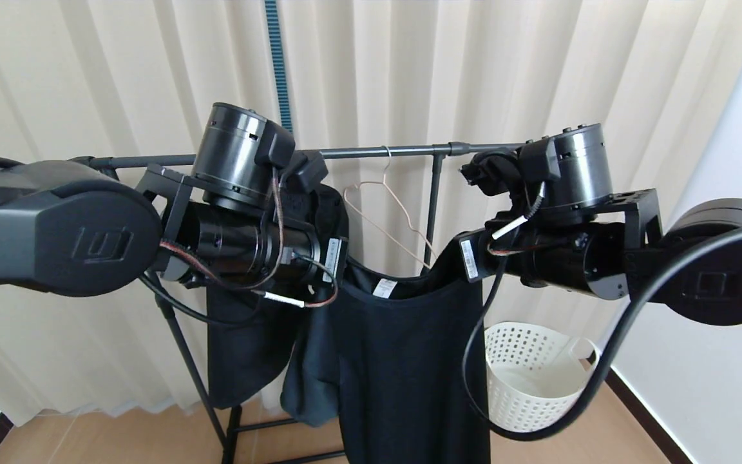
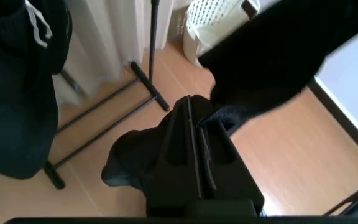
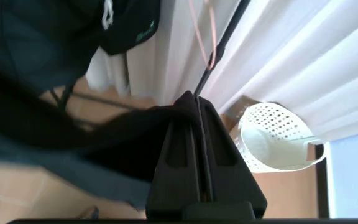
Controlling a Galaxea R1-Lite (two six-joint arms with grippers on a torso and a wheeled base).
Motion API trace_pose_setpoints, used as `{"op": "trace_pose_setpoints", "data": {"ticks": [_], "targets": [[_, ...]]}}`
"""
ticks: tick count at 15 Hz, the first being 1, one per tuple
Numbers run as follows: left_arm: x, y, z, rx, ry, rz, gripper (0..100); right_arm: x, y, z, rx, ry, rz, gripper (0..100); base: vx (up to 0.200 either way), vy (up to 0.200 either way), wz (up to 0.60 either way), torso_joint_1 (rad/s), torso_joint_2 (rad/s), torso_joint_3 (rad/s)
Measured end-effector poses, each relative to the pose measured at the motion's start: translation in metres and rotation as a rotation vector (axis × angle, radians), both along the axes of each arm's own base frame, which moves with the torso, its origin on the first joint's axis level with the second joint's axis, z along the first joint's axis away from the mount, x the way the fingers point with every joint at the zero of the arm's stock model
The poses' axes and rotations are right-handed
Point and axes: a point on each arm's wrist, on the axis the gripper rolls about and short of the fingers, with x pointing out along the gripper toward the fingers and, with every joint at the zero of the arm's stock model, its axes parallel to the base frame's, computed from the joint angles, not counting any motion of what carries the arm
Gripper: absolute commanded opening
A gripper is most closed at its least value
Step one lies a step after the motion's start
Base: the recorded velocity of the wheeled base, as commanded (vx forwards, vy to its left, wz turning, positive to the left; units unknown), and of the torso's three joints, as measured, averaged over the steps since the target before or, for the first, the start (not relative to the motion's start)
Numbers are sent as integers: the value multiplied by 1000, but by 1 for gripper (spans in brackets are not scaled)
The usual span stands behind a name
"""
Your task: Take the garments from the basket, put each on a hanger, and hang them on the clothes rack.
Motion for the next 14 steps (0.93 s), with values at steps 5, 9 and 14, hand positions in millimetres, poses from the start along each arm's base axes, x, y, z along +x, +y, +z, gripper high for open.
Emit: {"op": "trace_pose_setpoints", "data": {"ticks": [5,9,14], "targets": [[-40,-19,-27,72,95,-89,0,28,19,-5,162,-29,-51,0,0,0,0,0,0,0],[-66,-48,-32,-22,192,-99,0,43,38,-14,307,-92,-58,0,0,0,0,0,0,0],[-76,-77,-25,-140,197,-114,0,34,58,-20,403,-66,-12,0,0,0,0,0,0,0]]}}
